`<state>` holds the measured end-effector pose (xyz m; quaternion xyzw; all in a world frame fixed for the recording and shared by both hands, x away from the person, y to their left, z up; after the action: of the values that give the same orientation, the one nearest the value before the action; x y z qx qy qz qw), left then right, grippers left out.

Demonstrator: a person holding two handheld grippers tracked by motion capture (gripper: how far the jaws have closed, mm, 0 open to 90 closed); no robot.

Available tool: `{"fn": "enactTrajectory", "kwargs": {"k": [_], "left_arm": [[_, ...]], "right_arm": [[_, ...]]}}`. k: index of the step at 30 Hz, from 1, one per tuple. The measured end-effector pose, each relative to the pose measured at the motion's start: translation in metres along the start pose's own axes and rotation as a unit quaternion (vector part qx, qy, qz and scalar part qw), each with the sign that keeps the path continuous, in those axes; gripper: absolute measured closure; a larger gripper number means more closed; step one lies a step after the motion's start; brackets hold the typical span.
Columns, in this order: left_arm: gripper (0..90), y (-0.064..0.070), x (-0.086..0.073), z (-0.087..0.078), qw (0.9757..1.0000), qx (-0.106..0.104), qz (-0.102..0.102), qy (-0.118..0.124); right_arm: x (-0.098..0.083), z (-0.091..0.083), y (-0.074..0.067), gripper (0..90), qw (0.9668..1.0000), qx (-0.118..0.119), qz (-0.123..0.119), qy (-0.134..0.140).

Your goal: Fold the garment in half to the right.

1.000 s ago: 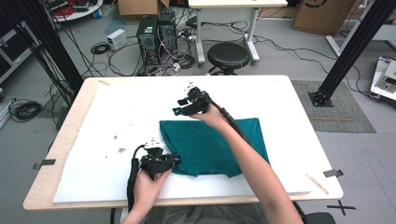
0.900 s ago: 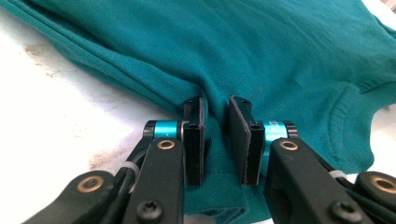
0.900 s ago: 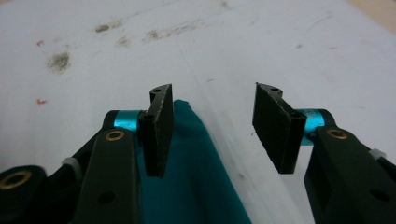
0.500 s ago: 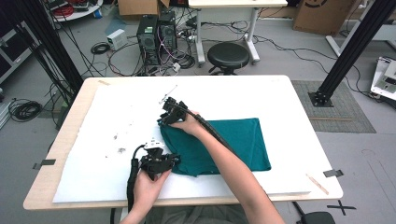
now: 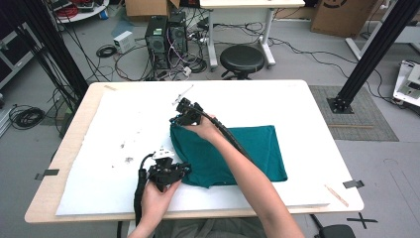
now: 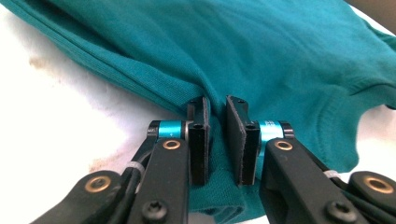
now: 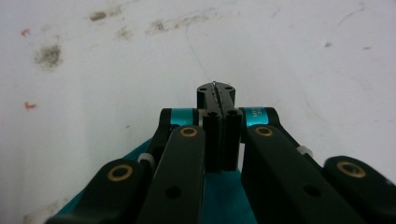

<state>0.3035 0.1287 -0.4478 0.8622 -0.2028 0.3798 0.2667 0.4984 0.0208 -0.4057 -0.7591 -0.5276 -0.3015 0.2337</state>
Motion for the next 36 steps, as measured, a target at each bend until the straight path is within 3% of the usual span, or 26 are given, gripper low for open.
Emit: {"fn": "enactTrajectory", "kwargs": {"k": [12,27,36], "left_arm": [[81.7,0.037,0.038,0.008,0.9980,-0.040,0.045,0.021],[81.7,0.090,0.081,0.038,0.9900,-0.105,0.093,0.015],[81.7,0.116,0.098,0.064,0.9851,-0.133,0.109,0.008]], "right_arm": [[-0.014,-0.081,0.016,90.0,0.9978,-0.028,0.010,0.059],[-0.059,-0.167,0.037,90.0,0.9916,-0.078,0.035,0.096],[-0.088,-0.205,0.052,90.0,0.9866,-0.109,0.057,0.107]]}}
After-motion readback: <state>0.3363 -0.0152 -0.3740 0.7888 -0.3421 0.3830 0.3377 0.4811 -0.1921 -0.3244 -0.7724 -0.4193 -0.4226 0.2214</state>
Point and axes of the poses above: each handheld gripper's, and its own axes: z roughly forward along the jaws, x roughly out of its top, y roughly to its right, the point moved 1 cm from there along z, roughly forward along the jaws, and after that the axes turned 2 degrees about -z, right-handed, at the moved point
